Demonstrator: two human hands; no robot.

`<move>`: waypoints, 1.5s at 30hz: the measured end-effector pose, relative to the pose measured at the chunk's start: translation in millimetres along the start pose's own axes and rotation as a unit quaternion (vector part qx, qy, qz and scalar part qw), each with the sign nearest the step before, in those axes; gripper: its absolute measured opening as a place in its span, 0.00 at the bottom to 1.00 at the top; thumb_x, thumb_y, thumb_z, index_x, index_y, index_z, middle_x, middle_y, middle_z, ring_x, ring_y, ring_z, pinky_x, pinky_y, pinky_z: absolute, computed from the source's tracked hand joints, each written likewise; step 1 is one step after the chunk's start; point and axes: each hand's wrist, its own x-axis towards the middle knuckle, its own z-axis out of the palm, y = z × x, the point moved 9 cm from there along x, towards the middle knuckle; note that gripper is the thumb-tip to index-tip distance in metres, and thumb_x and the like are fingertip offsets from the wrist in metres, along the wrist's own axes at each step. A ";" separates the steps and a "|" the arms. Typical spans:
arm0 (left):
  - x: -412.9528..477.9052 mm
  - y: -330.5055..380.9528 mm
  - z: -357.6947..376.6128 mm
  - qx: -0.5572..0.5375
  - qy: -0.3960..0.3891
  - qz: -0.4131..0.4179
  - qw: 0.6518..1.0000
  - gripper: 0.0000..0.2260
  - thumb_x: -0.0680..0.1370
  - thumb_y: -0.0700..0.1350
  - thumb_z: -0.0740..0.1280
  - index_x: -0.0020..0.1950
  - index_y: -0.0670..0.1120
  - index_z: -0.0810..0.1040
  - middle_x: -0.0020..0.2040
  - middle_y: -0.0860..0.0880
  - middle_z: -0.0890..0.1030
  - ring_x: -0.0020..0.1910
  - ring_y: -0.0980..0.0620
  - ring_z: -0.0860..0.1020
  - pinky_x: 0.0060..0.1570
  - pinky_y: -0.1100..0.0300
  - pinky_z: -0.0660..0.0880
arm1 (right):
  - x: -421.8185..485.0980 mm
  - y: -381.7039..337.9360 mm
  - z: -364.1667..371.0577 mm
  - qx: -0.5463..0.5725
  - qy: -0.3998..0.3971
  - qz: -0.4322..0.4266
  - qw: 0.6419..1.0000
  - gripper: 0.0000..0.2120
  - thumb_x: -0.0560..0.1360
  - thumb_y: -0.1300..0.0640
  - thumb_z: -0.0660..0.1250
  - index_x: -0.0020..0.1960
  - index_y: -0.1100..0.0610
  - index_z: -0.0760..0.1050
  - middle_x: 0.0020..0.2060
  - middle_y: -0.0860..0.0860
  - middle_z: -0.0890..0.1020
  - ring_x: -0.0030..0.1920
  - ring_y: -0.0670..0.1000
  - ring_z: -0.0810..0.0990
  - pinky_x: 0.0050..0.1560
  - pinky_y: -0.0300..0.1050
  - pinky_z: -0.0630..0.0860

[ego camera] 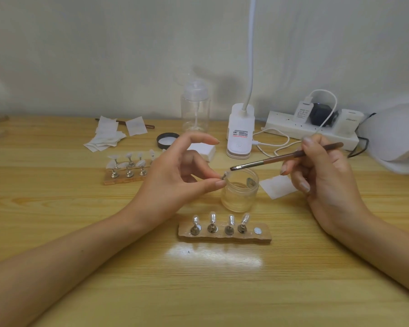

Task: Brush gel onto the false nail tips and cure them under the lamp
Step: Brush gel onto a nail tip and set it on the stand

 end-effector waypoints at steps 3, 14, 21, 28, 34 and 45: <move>-0.3 0.1 -0.2 -0.001 0.003 -0.007 1.000 0.26 0.67 0.46 0.77 0.64 0.51 0.75 0.37 0.50 0.84 0.46 0.51 0.86 0.50 0.54 0.82 | -0.5 -0.6 7.0 -0.002 -0.030 -0.005 1.000 0.14 0.80 0.51 0.62 0.36 0.48 0.72 0.31 0.55 0.83 0.20 0.46 0.65 0.25 0.36 0.62; -0.1 -1.9 -0.3 -0.011 -0.001 -0.014 1.000 0.30 0.67 0.46 0.78 0.68 0.53 0.74 0.37 0.50 0.84 0.44 0.51 0.85 0.51 0.57 0.82 | -1.4 -1.3 7.3 0.006 -0.033 -0.006 0.999 0.12 0.80 0.51 0.63 0.38 0.51 0.71 0.31 0.55 0.83 0.20 0.45 0.64 0.25 0.33 0.65; 0.3 -3.8 0.3 -0.027 -0.002 -0.019 0.999 0.32 0.66 0.47 0.78 0.68 0.54 0.72 0.37 0.50 0.84 0.44 0.52 0.86 0.50 0.61 0.80 | -1.2 0.2 -2.1 0.008 0.006 0.001 1.000 0.15 0.82 0.55 0.60 0.37 0.50 0.71 0.29 0.55 0.82 0.19 0.45 0.63 0.25 0.34 0.64; 0.4 -4.3 0.8 -0.036 -0.004 -0.026 0.999 0.32 0.66 0.46 0.78 0.68 0.54 0.72 0.37 0.49 0.84 0.44 0.50 0.86 0.49 0.62 0.79 | -1.8 1.8 1.4 -0.011 -0.001 0.007 1.000 0.12 0.81 0.53 0.61 0.38 0.52 0.69 0.30 0.56 0.82 0.20 0.46 0.63 0.24 0.33 0.64; 0.5 -4.7 0.9 -0.043 -0.001 -0.029 0.999 0.32 0.66 0.46 0.78 0.68 0.53 0.73 0.37 0.49 0.84 0.44 0.49 0.86 0.49 0.62 0.80 | -2.7 -4.0 3.2 0.012 -0.016 -0.013 1.000 0.15 0.81 0.52 0.61 0.36 0.48 0.72 0.31 0.55 0.83 0.20 0.45 0.64 0.25 0.36 0.62; 0.4 -5.2 1.2 -0.046 -0.004 -0.033 0.998 0.31 0.66 0.45 0.78 0.67 0.53 0.73 0.37 0.48 0.84 0.44 0.48 0.87 0.48 0.62 0.80 | -3.6 -2.7 -0.4 0.009 0.005 -0.003 1.000 0.13 0.81 0.52 0.61 0.38 0.51 0.70 0.30 0.54 0.82 0.20 0.46 0.64 0.28 0.38 0.63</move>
